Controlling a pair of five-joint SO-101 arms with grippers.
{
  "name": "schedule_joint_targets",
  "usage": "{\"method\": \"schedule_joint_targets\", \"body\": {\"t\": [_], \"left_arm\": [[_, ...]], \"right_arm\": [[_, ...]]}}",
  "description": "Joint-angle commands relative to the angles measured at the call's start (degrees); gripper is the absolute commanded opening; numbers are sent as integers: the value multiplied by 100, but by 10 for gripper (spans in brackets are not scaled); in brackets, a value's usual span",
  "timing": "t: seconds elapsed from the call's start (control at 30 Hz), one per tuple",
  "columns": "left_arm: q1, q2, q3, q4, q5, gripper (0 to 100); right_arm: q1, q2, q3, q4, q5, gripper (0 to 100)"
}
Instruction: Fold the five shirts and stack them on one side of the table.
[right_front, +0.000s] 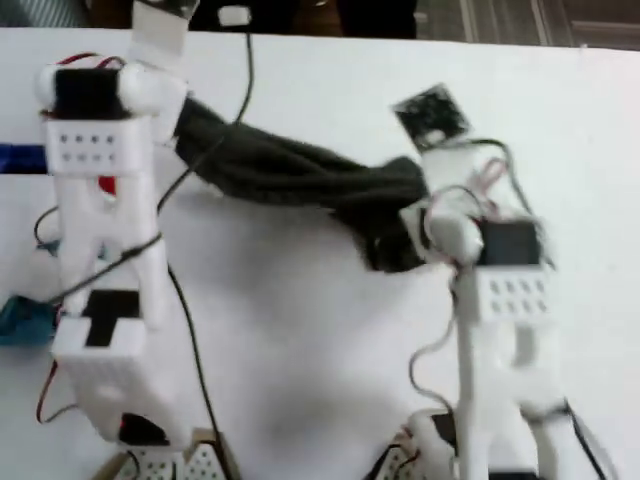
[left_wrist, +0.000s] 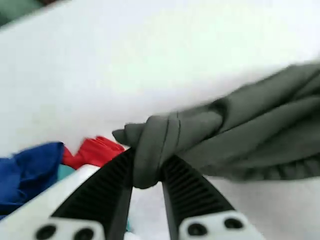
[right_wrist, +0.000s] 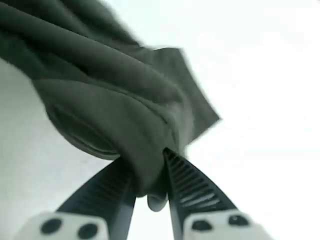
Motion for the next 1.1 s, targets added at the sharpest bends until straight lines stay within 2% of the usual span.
{"method": "schedule_joint_targets", "body": {"t": [0.0, 0.1, 0.17, 0.3, 0.43, 0.57, 0.7, 0.77, 0.9, 1.0, 1.07], "left_arm": [[26, -897, -259, 97, 62, 27], [18, -1442, -40, 105, 70, 27], [53, -1846, 532, 105, 70, 27], [62, -2505, 2396, 88, 70, 27], [62, -2593, 4391, -193, 70, 27], [62, -2593, 6211, -1266, 70, 31], [62, -2593, 7477, -2558, 70, 38], [62, -2593, 7802, -2998, 70, 89], [44, -2593, 8013, -3560, 70, 255], [18, -2637, 7820, -3754, 35, 245], [70, -2637, 7486, -3446, 35, 242]], "right_arm": [[426, -1033, -396, 286, 211, 20], [743, -1675, -492, 532, 413, 20], [892, -2070, -492, 673, 536, 20], [1165, -2501, -360, 725, 809, 20], [1464, -2290, 176, 259, 949, 20], [1455, -1701, 1090, -532, 949, 20], [1446, -822, 1899, -1719, 923, 20], [1446, -321, 2075, -2211, 897, 20], [1446, 655, 2022, -2826, 897, 33], [1464, 1314, 1802, -3029, 730, 147], [1490, 1657, 1530, -3011, 273, 258]]}}
